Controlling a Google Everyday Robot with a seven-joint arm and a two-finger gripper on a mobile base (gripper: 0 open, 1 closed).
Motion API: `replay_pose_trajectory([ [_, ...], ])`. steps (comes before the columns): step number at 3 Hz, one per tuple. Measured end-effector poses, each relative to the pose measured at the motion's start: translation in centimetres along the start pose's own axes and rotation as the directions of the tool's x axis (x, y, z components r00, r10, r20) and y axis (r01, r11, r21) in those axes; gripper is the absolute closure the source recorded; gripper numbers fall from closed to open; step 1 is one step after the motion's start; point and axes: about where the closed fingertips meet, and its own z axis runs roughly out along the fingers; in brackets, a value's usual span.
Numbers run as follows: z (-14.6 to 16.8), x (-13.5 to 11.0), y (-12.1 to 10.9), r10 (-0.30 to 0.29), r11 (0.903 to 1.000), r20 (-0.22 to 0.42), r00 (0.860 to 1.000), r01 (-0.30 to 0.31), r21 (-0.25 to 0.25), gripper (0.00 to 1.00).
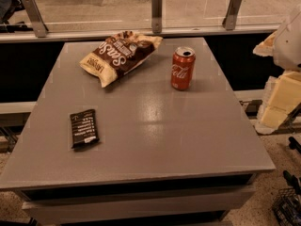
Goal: Move rxbar chocolate near coke can
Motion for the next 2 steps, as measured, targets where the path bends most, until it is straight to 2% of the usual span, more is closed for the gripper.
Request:
replay_pose_trajectory([
  [1,-0.2,-0.2,0.0,-0.003,1.0000,-0.005,1.000,0.003,0.009,0.00],
  [2,-0.2,-1.2,1.2,-0.043,0.9991,-0.035,0.998,0.043,0.001,0.00],
])
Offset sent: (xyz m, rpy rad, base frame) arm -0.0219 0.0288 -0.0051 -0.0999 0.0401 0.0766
